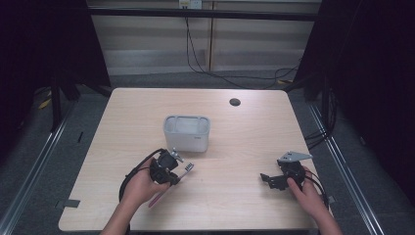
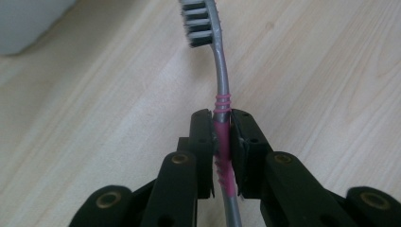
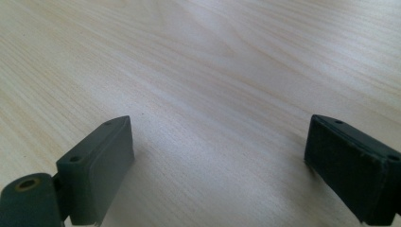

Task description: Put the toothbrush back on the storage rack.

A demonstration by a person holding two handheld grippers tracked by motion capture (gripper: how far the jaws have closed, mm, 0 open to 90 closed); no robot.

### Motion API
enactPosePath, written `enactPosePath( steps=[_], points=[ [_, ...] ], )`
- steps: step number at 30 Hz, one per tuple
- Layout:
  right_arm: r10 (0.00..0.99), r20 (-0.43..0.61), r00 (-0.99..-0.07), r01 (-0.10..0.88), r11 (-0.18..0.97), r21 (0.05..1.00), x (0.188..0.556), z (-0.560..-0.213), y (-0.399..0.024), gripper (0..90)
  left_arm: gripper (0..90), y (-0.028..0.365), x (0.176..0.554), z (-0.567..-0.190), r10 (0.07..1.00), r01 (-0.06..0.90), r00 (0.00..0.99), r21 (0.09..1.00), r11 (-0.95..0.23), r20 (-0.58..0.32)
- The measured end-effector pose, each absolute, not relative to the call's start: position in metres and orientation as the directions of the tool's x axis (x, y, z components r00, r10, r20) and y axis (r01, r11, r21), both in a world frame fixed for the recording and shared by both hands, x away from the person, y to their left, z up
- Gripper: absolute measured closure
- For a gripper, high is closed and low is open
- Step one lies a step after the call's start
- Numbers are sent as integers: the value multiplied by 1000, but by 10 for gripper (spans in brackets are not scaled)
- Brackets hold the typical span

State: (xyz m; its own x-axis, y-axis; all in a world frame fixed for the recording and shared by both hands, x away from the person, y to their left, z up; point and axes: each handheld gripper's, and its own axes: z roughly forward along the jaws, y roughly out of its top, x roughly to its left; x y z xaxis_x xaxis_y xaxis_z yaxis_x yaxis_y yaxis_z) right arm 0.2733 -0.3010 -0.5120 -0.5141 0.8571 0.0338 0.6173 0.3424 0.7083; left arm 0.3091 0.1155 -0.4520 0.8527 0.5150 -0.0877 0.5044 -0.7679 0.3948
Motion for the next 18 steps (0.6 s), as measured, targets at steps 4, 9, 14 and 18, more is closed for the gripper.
enactPosePath(
  steps=[4, 9, 14, 18],
  points=[
    [857, 34, -514, 617, 343, 708, 273, -512, -301, 84, 800, 120, 309, -445, 528, 508, 845, 443, -739, -88],
    [856, 34, -515, 617, 343, 708, 273, -512, -301, 84, 800, 124, 309, -438, 534, 506, 840, 493, -708, -96],
    [856, 34, -515, 617, 343, 709, 273, -512, -301, 84, 800, 127, 308, -430, 541, 498, 835, 548, -672, -96],
    [856, 32, -517, 616, 345, 708, 273, -512, -301, 84, 800, 129, 307, -424, 556, 487, 828, 594, -640, -80]
  ],
)
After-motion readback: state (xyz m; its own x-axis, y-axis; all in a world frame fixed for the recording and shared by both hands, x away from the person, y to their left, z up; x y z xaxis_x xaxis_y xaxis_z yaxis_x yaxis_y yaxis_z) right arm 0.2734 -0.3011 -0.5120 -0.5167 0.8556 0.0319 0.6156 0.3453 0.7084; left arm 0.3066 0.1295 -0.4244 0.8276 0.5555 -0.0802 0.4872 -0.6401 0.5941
